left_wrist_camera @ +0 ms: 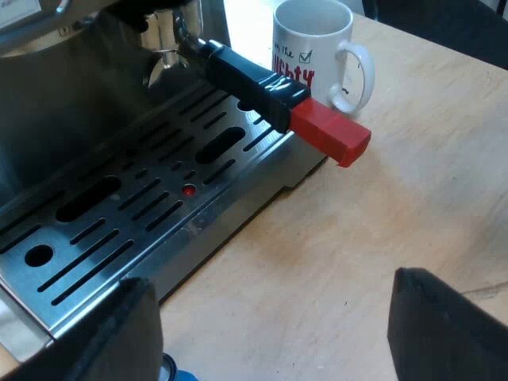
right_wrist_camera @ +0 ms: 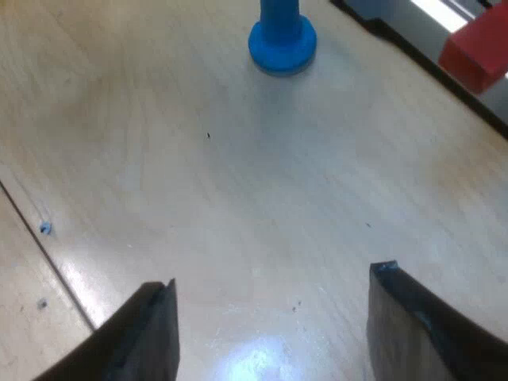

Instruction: Grind coffee beans and then tamp

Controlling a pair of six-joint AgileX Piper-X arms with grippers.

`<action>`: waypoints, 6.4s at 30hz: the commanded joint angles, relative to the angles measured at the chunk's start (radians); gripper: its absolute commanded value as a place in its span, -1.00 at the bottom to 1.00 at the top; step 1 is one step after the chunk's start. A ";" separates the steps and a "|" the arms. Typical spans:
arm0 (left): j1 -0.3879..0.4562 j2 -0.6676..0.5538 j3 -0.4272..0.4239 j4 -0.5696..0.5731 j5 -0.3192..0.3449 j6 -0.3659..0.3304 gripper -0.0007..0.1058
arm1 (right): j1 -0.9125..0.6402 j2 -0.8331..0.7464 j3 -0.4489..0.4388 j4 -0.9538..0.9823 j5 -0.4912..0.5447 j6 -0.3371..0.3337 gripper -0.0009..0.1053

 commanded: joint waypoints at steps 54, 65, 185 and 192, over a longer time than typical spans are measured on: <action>-0.006 -0.003 -0.004 -0.016 0.007 -0.001 0.18 | 0.208 0.340 0.201 -0.754 0.696 0.293 -0.98; -0.006 -0.003 -0.004 -0.016 0.007 -0.001 0.18 | 0.208 0.394 0.201 -0.801 0.743 0.293 -0.98; -0.006 -0.003 -0.004 -0.013 0.007 -0.001 0.18 | 0.264 0.398 0.201 -0.816 1.023 0.271 -0.63; -0.006 -0.003 -0.004 -0.003 0.007 -0.001 0.18 | 0.269 0.291 0.197 -0.815 0.984 0.254 -0.63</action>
